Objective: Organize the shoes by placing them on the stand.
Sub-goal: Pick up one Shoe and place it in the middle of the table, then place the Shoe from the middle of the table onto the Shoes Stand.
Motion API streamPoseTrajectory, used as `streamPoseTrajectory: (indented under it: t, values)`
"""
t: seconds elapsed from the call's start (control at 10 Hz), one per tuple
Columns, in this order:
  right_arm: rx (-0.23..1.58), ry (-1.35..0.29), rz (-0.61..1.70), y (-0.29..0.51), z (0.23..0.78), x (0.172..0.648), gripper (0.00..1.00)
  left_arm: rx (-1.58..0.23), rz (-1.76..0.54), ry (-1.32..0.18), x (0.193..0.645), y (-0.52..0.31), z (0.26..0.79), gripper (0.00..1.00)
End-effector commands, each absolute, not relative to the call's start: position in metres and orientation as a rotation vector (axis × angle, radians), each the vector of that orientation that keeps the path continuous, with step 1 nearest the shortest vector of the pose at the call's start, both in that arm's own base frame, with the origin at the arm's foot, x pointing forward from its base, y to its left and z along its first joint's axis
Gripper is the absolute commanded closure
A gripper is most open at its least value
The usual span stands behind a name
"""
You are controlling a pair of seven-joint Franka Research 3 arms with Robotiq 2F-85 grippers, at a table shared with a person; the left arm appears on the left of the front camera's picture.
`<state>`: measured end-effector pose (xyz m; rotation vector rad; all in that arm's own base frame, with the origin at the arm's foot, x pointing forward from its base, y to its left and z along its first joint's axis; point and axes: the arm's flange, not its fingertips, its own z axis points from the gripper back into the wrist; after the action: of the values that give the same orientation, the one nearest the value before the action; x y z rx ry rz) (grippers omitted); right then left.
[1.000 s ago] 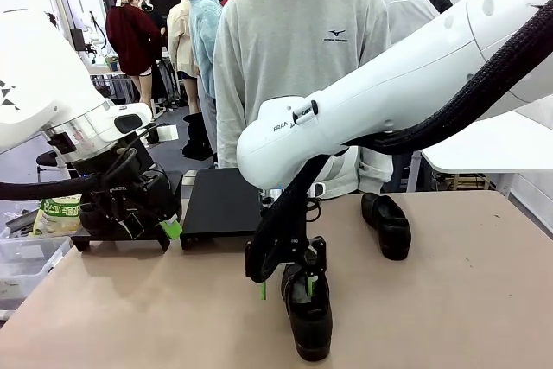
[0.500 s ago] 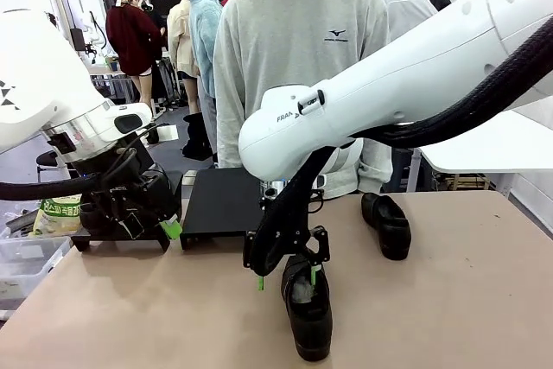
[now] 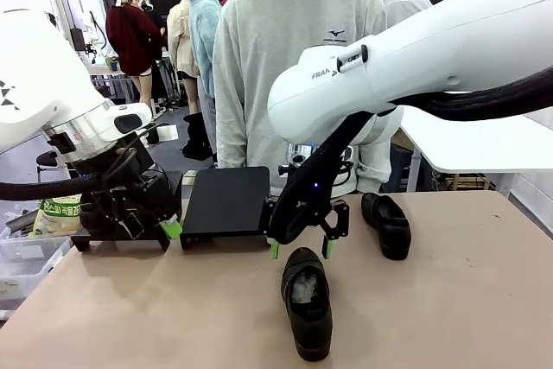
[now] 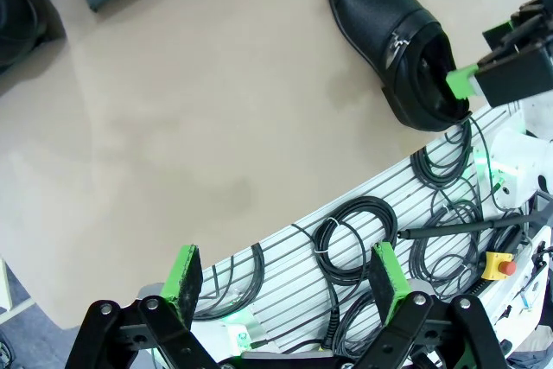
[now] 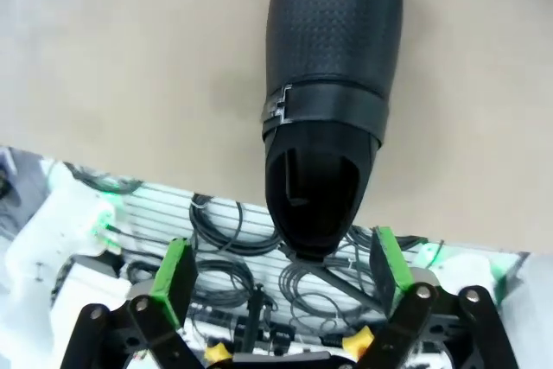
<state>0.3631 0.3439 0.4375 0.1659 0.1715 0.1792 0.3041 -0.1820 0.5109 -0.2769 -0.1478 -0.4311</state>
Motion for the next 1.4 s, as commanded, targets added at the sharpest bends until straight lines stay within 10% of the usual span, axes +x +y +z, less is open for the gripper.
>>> streamPoseTrajectory:
  t: [0.0, 1.3]
  values:
    - [0.17, 0.22, 0.261, 0.348, 0.419, 0.35, 0.0, -0.293, -0.439, -0.142, 0.304, -0.181, 0.511, 0.0]
    - [0.153, 0.12, 0.191, 0.29, 0.468, 0.341, 0.0, -0.293, -0.439, -0.142, 0.304, -0.181, 0.511, 0.0]
